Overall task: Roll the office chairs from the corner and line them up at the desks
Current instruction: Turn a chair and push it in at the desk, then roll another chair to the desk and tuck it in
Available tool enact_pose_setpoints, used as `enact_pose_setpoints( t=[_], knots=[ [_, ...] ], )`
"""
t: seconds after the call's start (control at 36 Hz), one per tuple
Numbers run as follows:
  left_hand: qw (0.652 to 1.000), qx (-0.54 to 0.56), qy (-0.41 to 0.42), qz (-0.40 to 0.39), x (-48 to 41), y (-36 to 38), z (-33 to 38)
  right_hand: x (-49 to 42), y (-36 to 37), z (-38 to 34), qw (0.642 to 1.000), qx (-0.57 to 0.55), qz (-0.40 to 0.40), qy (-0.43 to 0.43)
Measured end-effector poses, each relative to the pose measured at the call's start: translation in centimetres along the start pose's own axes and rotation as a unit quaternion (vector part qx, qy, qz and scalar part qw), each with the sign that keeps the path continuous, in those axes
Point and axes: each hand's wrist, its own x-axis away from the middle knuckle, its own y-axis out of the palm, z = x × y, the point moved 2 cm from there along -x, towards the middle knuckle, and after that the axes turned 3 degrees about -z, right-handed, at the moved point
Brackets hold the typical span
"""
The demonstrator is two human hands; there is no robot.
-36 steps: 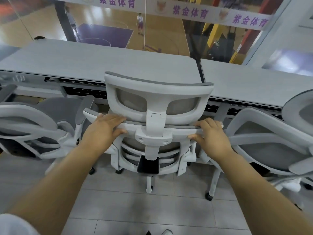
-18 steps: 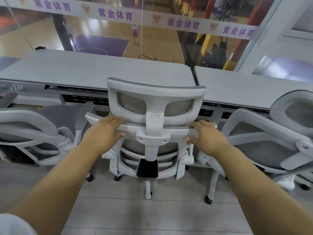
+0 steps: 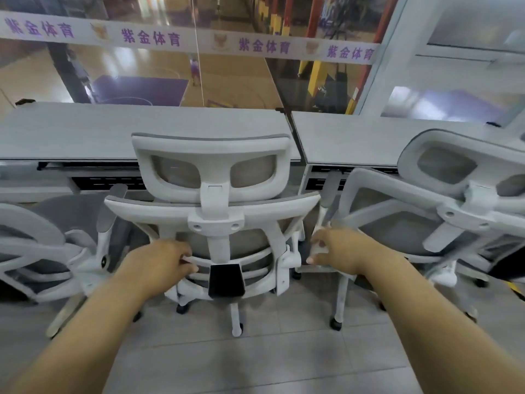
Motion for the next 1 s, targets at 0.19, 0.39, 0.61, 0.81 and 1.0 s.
enact_pose_setpoints(
  t=[0.19, 0.39, 0.61, 0.81, 1.0],
  knots=[
    [0.999, -0.022, -0.003, -0.025, 0.3, 2.1, 8.5, 3.0, 1.4, 7.4, 0.999, -0.034, -0.034, -0.007],
    [0.998, -0.03, 0.04, -0.029, -1.2, 2.9, 19.2, 6.7, 1.9, 16.0, 0.999, -0.019, -0.036, 0.012],
    [0.993, -0.016, 0.108, -0.042, -5.3, 2.6, 27.9, 9.2, 1.8, 25.4, 0.991, -0.096, -0.014, 0.09],
    [0.984, -0.046, 0.17, -0.034, -11.3, 1.3, 34.9, 9.6, 0.3, 32.1, 0.982, -0.104, 0.052, 0.15],
    [0.968, -0.002, 0.251, -0.014, -18.1, 0.7, 41.5, 8.6, -1.4, 38.7, 0.957, -0.096, 0.154, 0.228]
  ],
)
